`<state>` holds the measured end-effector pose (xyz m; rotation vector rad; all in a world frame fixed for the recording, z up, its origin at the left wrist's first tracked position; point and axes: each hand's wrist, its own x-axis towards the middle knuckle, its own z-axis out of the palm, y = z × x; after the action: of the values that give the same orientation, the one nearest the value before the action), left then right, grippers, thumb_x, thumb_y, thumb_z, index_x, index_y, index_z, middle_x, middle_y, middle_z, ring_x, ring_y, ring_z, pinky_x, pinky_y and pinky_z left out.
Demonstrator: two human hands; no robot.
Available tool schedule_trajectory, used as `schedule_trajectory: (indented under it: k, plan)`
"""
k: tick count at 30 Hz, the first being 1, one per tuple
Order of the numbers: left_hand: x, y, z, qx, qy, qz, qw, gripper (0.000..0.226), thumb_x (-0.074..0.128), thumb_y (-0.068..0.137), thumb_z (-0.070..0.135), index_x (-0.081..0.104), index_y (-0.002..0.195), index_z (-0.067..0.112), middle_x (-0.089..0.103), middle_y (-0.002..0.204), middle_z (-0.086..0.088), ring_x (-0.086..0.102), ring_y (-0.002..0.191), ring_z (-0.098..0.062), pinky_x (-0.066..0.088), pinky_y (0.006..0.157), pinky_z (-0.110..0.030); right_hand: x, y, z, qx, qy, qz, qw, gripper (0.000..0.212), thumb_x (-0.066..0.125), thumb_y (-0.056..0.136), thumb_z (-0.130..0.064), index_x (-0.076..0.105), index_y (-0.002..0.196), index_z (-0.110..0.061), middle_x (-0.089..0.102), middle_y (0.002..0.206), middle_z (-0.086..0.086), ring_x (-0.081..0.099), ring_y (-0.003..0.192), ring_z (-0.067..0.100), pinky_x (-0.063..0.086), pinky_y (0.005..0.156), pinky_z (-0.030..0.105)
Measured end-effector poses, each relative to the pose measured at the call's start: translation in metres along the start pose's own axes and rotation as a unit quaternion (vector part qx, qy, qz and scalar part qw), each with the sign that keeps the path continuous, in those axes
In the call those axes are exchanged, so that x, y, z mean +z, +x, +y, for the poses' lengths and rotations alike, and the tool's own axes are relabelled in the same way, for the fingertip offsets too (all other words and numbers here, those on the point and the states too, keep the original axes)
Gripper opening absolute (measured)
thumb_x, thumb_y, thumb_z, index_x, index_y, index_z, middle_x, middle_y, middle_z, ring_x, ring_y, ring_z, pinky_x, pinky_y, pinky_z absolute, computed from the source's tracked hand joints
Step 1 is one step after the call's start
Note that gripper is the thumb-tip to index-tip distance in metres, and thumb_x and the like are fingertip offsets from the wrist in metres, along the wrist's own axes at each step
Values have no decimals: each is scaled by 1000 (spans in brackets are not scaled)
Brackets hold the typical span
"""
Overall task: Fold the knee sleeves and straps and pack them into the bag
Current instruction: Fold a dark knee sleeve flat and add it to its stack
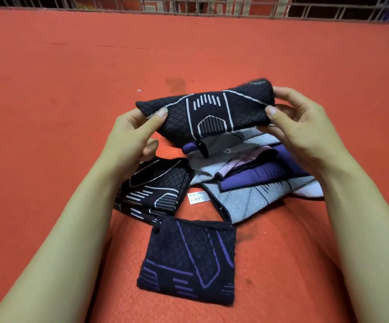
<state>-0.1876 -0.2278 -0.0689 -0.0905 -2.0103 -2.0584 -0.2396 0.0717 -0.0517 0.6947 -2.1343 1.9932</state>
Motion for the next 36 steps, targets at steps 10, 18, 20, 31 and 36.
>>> schedule_trajectory:
  k: [10, 18, 20, 31, 36]
  plan:
    - [13, 0, 6, -35, -51, 24, 998, 28, 39, 113, 32, 48, 90, 17, 57, 78, -3, 32, 35, -9, 13, 36, -13, 4, 0, -3, -14, -66, 68, 995, 9, 51, 109, -19, 60, 111, -23, 73, 74, -18, 61, 71, -4, 46, 70, 15]
    - [14, -13, -3, -8, 45, -149, 988, 30, 63, 103, 16, 50, 130, 13, 53, 70, 14, 26, 45, -10, 20, 38, -17, 2, 1, -6, -8, 64, 151, 986, 17, 57, 106, -16, 60, 120, -26, 67, 71, -11, 59, 69, 10, 47, 72, 32]
    - [11, -14, -1, 11, 109, -146, 983, 34, 66, 101, 14, 59, 134, 16, 60, 73, 18, 27, 48, -11, 22, 39, -18, -1, 1, -7, -14, 71, 168, 983, 16, 57, 106, -16, 64, 119, -22, 65, 68, -12, 58, 64, 8, 49, 68, 27]
    - [8, -3, -7, 102, 136, 38, 985, 21, 64, 101, 44, 79, 93, 31, 74, 120, 7, 67, 113, -7, 48, 102, -28, -5, 0, -10, -73, -50, 154, 984, 39, 66, 95, -10, 64, 132, -22, 72, 107, -4, 66, 98, 9, 56, 91, 31]
    - [13, -1, -6, 75, 26, 90, 993, 30, 61, 105, 39, 76, 95, 15, 71, 93, -6, 64, 87, -19, 58, 74, -36, -9, 1, 0, -39, -21, 174, 984, 26, 64, 100, -19, 69, 125, -25, 71, 79, -3, 60, 72, 11, 50, 72, 28]
